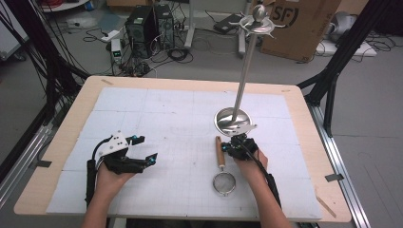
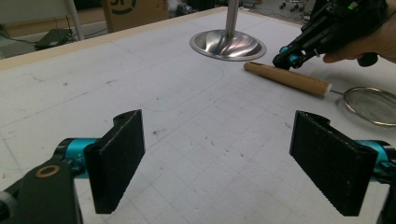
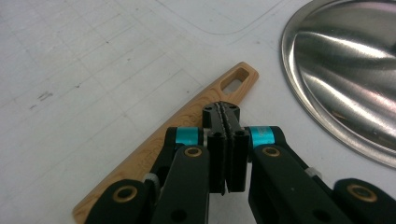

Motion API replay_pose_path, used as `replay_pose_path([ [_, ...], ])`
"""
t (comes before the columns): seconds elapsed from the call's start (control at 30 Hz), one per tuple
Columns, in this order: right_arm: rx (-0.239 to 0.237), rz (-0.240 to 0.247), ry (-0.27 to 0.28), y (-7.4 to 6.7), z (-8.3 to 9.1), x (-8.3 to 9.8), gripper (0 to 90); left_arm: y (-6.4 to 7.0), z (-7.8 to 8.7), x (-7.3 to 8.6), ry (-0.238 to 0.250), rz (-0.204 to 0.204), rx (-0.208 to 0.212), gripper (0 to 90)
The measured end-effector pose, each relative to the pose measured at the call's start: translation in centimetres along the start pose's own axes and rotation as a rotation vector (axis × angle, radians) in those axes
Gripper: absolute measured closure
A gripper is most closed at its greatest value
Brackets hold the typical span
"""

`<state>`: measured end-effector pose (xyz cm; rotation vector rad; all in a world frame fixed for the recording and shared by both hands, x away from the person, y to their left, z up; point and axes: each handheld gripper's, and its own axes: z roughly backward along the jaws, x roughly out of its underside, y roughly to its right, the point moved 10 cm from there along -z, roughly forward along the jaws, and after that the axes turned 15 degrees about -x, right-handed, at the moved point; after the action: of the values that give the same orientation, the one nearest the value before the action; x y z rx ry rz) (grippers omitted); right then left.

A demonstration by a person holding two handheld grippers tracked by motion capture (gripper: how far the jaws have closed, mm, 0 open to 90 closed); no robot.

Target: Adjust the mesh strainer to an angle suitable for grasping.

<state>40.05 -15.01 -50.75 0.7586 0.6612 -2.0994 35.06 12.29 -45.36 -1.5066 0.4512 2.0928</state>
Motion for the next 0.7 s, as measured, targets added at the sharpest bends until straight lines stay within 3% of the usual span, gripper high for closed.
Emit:
replay_pose_path([
  [0.27, -0.003, 0.02, -0.008, -0.3, -0.7, -0.4, 89.7, 0.0, -0.1, 0.0, -0.002, 0.002, -0.001, 18.5],
  [0.7, -0.04, 0.085, -0.045, -2.5, -2.3, -1.2, 89.7, -0.1, 0.0, 0.0, 0.0, 0.003, -0.001, 18.6],
])
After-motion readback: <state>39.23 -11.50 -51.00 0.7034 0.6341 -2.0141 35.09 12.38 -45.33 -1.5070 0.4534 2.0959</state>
